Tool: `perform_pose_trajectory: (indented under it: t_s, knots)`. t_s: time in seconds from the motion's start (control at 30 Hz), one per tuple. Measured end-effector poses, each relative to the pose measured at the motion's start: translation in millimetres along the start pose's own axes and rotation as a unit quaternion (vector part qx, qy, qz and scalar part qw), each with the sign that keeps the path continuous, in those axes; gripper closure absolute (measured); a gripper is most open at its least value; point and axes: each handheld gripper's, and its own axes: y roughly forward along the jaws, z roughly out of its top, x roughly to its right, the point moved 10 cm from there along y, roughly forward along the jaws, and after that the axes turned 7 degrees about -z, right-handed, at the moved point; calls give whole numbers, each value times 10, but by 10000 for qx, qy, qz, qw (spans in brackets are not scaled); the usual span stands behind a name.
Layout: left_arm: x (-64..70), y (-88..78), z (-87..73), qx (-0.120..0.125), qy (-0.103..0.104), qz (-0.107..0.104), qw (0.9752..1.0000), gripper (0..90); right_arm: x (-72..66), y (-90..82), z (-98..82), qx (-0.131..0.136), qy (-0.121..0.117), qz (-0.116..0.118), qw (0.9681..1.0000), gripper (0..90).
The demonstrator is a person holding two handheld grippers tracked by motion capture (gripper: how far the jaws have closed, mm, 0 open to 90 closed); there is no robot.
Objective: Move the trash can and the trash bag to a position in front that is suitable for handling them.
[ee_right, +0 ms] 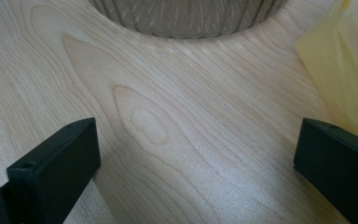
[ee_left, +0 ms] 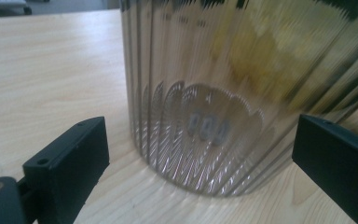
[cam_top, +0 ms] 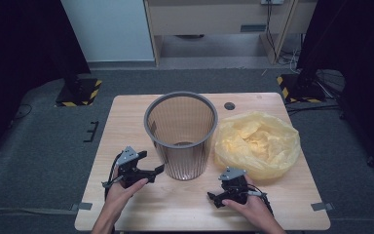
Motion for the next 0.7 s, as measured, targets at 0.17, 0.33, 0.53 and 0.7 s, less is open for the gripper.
perform_pose_trajectory:
  t_s: [0.17, 0.33, 0.53, 0.7]
  knots:
    - [88, 31, 54, 108, 119, -203, 9997, 16, 0, 0, 0, -1, 5, -1, 10000, 5]
    - [200, 89, 89, 133, 245, -407, 9988, 18, -1, 0, 0, 0, 8, -1, 10000, 5]
    - [257, 136, 101, 116, 338, -410, 9985, 0, 2, -4, -4, 0, 6, -10, 10000, 5]
    - [280, 135, 117, 142, 330, -430, 9984, 30, 3, -6, -7, -14, 3, -16, 10000, 5]
